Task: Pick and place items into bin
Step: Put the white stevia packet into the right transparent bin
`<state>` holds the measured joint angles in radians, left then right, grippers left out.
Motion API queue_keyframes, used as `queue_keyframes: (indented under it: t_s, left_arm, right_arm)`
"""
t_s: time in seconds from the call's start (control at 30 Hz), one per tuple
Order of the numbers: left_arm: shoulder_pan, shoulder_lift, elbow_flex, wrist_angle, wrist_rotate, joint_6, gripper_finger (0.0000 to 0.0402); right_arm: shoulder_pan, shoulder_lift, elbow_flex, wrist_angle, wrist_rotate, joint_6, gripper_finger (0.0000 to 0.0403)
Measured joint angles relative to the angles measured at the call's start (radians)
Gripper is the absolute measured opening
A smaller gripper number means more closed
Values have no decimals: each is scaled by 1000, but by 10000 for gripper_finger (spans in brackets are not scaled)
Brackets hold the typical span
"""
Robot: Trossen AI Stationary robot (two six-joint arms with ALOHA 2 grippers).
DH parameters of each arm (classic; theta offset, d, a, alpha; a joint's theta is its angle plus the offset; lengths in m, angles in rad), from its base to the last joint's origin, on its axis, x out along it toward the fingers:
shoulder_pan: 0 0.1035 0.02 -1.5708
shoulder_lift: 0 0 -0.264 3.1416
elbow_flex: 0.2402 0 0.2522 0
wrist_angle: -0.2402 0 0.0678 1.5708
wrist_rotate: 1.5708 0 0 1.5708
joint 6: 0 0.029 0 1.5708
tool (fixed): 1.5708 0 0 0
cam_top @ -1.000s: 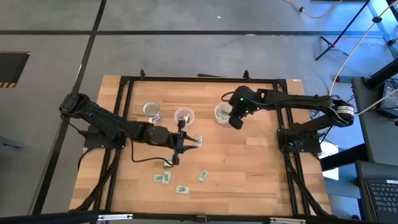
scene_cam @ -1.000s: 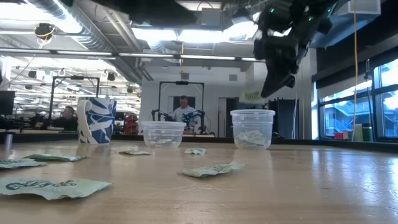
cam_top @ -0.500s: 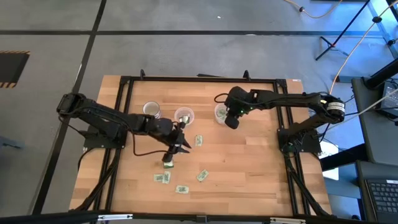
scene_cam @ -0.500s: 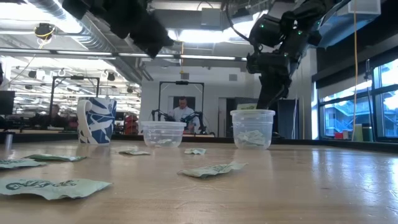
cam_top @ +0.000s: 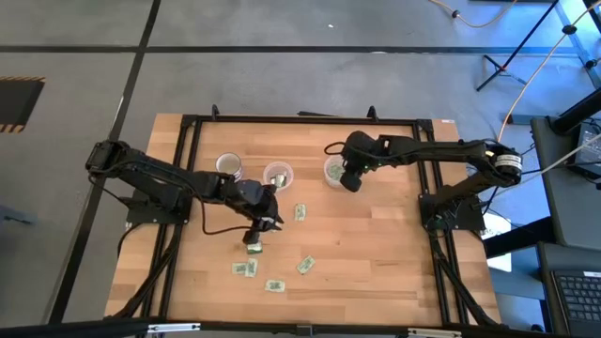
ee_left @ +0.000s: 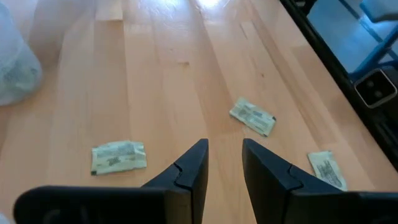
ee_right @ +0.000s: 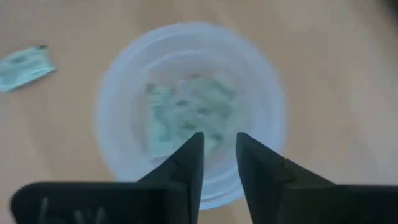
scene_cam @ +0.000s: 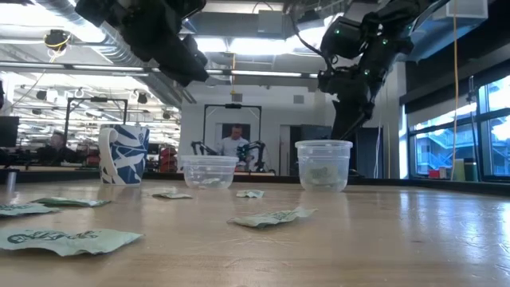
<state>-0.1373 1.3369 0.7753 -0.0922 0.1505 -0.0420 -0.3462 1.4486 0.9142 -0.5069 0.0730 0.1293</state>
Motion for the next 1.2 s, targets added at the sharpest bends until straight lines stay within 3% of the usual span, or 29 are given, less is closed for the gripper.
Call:
queue_keyframes:
  t_s: [0.1, 0.43, 0.6, 0.9, 1.2]
  left_arm:
    - [-10, 0, 0, -16, 0, 0, 92]
    - [-12, 0, 0, -52, -21, -50, 92]
    - [-14, 0, 0, -111, -30, -51, 92]
    - [-39, 1, 0, -43, -25, -50, 92]
    - [-58, 1, 0, -39, -25, -50, 92]
  right_arm:
    - [0, -26, 0, 11, 50, -14, 113]
    - [47, -157, 0, 79, 45, -115, 120]
    - [129, -163, 0, 147, -49, -214, 120]
    - [345, -6, 0, 399, -49, -400, 108]
    - [400, 222, 0, 631, -48, -460, 88]
